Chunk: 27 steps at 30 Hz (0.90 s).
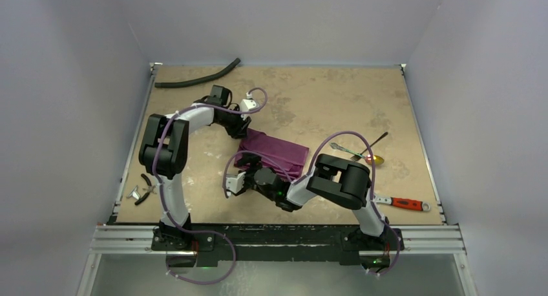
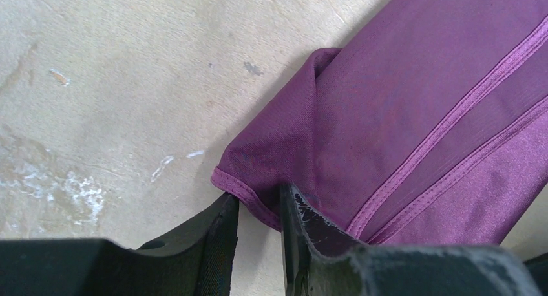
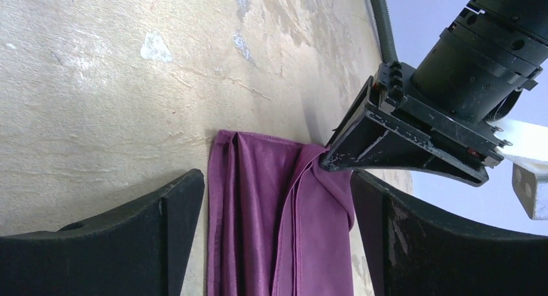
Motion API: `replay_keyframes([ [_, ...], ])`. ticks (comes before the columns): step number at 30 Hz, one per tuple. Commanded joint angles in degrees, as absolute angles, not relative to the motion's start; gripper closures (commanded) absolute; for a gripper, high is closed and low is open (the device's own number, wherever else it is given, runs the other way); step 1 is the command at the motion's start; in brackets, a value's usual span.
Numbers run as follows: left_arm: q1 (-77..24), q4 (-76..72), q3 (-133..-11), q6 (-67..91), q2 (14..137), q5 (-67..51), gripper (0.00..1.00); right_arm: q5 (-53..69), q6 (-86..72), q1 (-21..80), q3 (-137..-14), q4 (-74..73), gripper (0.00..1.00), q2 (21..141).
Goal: Fold the napkin into a case and place the utensils inside
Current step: Pick up the 2/3-rectangle-folded napkin at the center of the board.
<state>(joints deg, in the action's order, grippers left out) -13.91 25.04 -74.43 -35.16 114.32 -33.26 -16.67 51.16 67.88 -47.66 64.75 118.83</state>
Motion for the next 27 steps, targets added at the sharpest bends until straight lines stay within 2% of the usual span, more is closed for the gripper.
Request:
replay_keyframes([
  [1, -14.4, 33.1, -69.5, -34.0, 116.7, -32.0, 0.72, -14.1, 49.2, 67.7, -48.0, 60.2, 0.12, 119.8],
  [12, -14.6, 34.0, -67.7, -35.6, 115.1, -29.9, 0.74, -18.4, 53.2, 64.1, -48.1, 61.7, 0.19, 120.8],
  [22, -14.7, 33.3, -66.3, -36.2, 114.9, -29.6, 0.75, -22.5, 52.6, 64.1, -46.7, 69.8, 0.43, 119.4],
  [27, -14.7, 32.9, -65.9, -36.3, 115.2, -29.6, 0.75, -21.2, 47.7, 65.2, -46.1, 73.1, 0.46, 115.8],
])
